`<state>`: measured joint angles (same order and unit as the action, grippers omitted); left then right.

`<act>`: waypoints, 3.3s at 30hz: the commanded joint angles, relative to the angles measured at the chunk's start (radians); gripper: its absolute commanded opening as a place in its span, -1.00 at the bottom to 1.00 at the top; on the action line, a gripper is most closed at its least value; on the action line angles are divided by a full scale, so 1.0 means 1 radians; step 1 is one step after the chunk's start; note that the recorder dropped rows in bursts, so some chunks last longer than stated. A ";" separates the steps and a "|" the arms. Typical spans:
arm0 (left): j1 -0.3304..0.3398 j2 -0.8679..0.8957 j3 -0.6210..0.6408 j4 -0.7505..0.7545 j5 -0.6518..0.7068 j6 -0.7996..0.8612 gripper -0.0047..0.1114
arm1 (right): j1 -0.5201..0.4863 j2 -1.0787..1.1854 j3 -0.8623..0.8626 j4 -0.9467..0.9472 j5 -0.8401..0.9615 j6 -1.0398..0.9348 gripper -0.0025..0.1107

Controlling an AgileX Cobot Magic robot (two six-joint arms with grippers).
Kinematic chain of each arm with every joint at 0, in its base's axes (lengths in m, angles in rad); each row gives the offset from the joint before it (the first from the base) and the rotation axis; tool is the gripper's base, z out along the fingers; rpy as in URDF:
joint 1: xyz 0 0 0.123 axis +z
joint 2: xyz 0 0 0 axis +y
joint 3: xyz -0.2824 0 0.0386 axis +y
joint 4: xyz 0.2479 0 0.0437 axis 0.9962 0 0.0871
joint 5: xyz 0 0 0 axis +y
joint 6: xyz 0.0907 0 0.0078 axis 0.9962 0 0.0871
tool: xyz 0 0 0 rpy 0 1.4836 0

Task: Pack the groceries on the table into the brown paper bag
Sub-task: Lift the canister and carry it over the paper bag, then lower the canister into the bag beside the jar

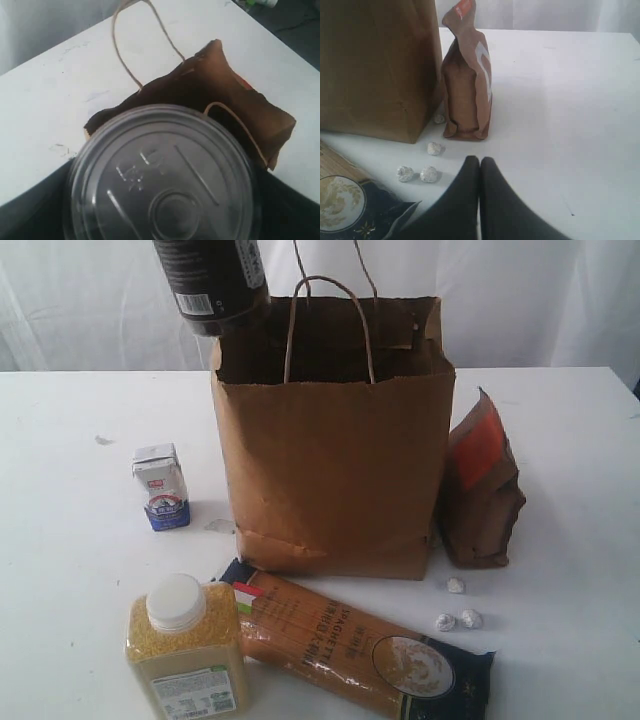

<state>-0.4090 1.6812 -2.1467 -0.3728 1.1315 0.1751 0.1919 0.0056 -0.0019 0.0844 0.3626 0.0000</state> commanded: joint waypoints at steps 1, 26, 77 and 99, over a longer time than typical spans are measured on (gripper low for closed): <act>-0.059 0.024 -0.019 0.001 0.024 0.034 -0.92 | -0.003 -0.006 0.002 -0.004 -0.006 0.000 -0.96; -0.072 0.221 -0.002 0.057 0.090 0.065 -0.92 | -0.003 -0.006 0.002 -0.004 -0.006 0.000 -0.96; -0.253 0.364 -0.017 0.098 -0.131 0.093 -0.92 | -0.003 -0.006 0.002 -0.004 -0.006 0.000 -0.96; -0.178 0.237 0.012 0.281 0.040 0.012 -0.92 | -0.003 -0.006 0.002 -0.004 -0.006 0.000 -0.96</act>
<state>-0.5866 1.9365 -2.1567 -0.0552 1.1285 0.1961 0.1919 0.0056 -0.0019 0.0844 0.3641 0.0000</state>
